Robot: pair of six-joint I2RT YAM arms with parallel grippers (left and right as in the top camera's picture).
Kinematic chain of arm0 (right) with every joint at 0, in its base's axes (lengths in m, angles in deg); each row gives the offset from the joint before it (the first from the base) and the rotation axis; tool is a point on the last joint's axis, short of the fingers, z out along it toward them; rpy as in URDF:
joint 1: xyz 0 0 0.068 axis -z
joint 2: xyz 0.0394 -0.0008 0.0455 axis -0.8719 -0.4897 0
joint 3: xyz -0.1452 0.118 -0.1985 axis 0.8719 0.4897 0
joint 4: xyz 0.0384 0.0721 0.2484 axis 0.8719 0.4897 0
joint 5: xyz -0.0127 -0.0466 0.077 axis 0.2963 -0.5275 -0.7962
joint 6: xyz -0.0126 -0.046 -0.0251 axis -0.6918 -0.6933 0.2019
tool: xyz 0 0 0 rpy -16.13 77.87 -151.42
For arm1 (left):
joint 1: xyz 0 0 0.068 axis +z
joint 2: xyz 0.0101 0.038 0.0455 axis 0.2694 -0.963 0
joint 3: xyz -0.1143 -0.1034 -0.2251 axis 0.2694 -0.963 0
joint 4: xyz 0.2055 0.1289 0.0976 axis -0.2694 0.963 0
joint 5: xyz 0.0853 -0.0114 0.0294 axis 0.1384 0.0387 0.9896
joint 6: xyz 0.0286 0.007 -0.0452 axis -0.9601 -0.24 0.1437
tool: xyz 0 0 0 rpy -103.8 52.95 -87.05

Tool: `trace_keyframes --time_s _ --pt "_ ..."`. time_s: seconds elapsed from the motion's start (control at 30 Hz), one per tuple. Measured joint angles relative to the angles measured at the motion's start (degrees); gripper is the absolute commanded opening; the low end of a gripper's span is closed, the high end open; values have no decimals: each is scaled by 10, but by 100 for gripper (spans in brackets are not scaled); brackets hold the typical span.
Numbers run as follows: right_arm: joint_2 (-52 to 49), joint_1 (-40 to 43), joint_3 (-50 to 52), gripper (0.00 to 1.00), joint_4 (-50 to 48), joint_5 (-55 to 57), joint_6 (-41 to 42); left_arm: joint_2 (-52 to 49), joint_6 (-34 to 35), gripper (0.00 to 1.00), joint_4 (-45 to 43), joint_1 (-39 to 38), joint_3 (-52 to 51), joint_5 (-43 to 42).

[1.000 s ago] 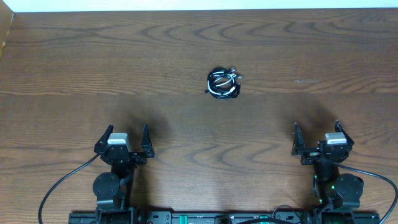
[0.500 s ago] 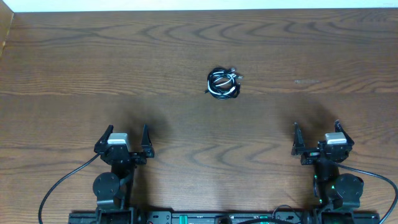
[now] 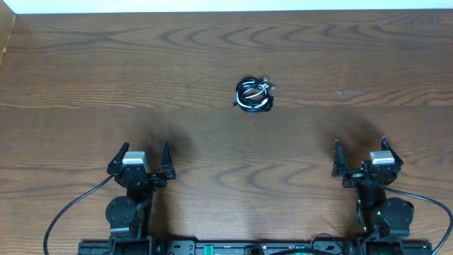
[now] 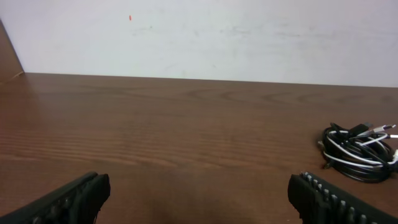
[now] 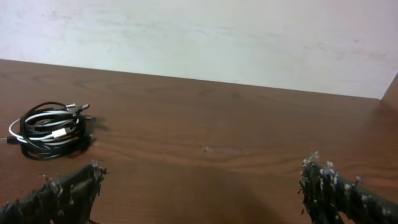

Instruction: Untangle cables

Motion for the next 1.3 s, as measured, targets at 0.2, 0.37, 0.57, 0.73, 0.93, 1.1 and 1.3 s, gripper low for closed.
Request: trace_keyframes --time_s 0.2,0.37,0.57,0.73,0.93,1.1,1.3 --pt "0 0 0 99 0 0 0 0 0 98 0 0 0 0" --pt "0 0 0 99 0 0 0 0 0 97 0 0 0 0" --pt "0 0 0 99 -2 -1 0 0 26 97 -8 0 0 -36" --pt "0 0 1 99 -42 -96 82 -3 54 97 -63 0 -5 -164" --pt "0 0 1 99 -104 -213 172 -4 83 98 -216 0 -7 -245" --pt "0 0 1 99 -243 -261 208 -3 109 98 -288 0 -4 -264" --pt "-3 0 -43 99 -247 -240 207 -66 119 98 -194 7 117 -272"
